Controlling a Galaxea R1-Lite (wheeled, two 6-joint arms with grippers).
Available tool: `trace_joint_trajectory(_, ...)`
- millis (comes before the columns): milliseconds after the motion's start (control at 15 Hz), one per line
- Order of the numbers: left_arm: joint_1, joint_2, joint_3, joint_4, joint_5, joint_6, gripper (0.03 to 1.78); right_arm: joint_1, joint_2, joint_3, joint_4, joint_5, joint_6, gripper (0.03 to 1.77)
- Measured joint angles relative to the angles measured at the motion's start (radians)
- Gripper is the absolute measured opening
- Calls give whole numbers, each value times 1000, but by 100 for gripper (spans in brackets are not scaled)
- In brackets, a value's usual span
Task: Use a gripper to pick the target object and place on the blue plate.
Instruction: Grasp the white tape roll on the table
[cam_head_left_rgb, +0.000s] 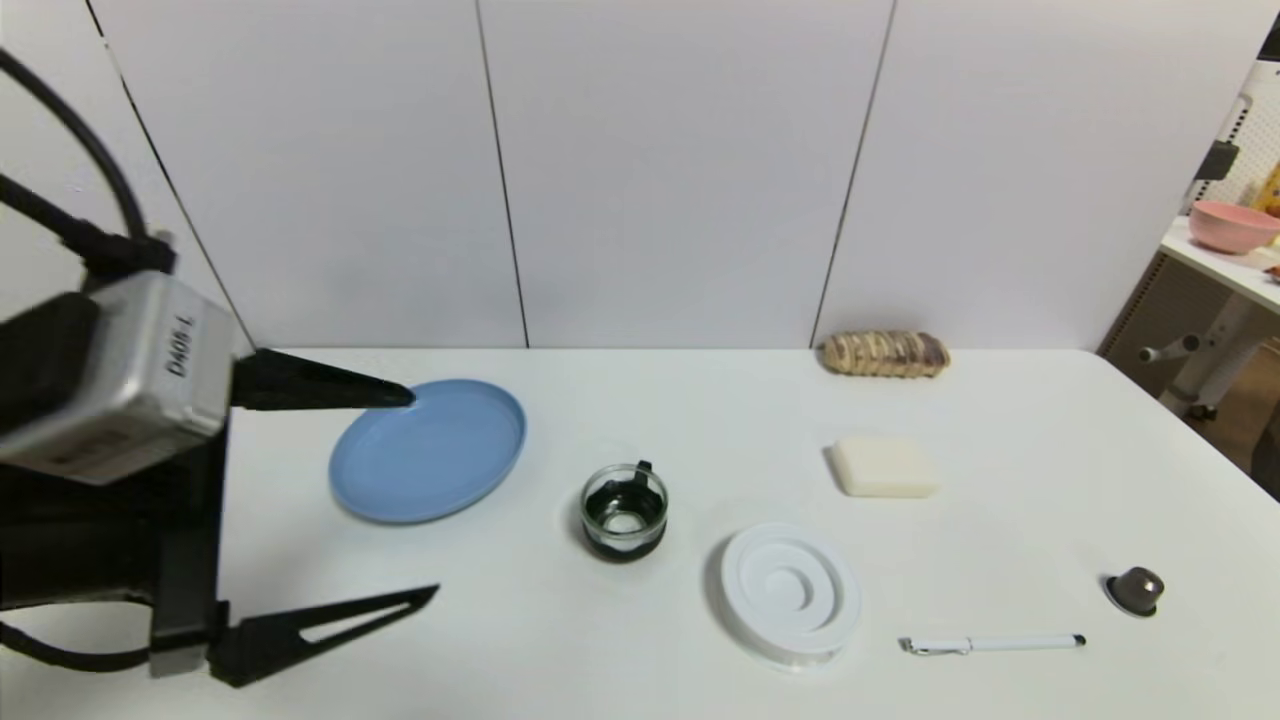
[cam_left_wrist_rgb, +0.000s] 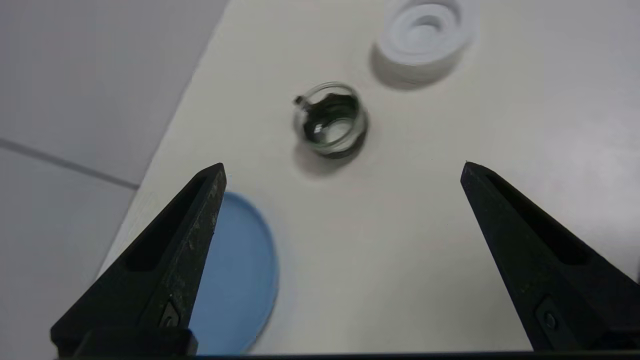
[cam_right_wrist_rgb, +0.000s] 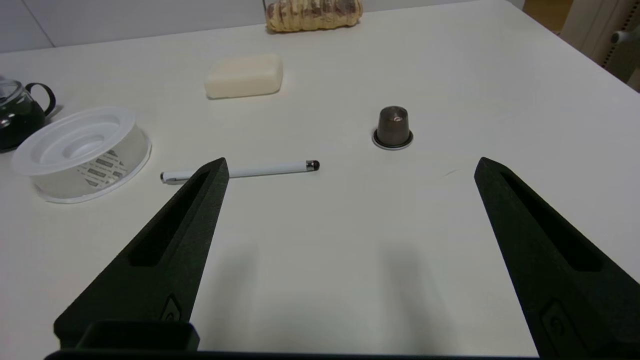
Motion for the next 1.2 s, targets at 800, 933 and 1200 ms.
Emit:
trace_joint_trajectory(800,-290,425,-266,20,14,26,169,0,0,0,0,0,0,170)
trace_joint_trajectory(933,-302,478,-301,20,54,24,169,1,0,0,0,0,0,170)
trace_joint_trajectory(1200,-340,592,-367,21,126,18,169,0,0,0,0,0,0,170)
